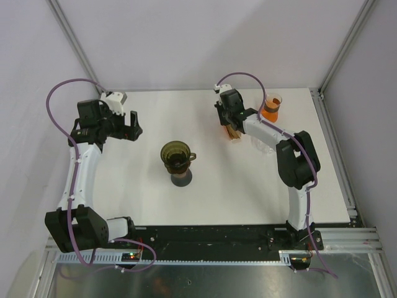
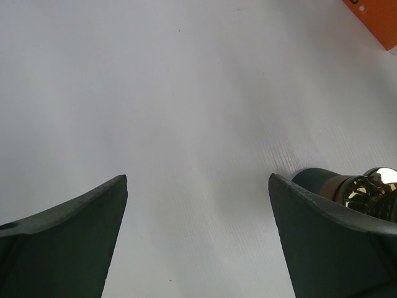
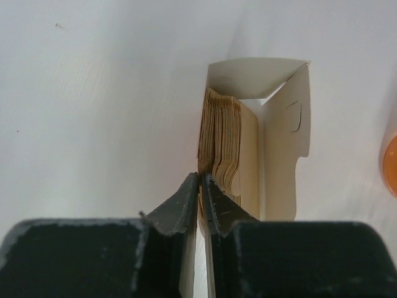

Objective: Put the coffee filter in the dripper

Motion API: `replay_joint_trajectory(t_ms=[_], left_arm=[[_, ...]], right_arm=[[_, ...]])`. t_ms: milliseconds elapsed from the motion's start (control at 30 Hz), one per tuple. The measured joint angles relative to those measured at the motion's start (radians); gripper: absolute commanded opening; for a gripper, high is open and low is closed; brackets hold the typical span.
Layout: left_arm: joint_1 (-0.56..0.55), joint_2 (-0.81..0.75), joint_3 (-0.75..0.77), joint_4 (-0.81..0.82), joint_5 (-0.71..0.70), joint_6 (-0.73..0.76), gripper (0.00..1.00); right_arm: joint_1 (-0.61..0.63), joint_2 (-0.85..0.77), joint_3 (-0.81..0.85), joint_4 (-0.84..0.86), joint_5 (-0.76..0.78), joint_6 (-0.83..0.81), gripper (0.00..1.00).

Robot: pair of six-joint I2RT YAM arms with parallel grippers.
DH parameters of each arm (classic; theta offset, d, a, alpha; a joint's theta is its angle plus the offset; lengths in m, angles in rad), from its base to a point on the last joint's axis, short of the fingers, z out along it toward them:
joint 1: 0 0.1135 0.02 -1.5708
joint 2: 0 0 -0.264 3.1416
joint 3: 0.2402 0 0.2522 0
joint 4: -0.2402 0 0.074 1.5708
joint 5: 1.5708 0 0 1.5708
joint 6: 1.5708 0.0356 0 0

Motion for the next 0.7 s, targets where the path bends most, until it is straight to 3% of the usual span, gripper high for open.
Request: replay_joint_trajectory(t_ms=[167,700], left_arm=[[0.000,0.000,0.000,0.000,0.000,0.000,1.00],[0.002,0.000,0.000,0.000,0.002,0.000,1.00]], right_arm=[[0.000,0.000,0.000,0.000,0.001,-0.005,0.00],[0.008,-0.029,0.002,-0.018,0.019,-0.036,0.00]])
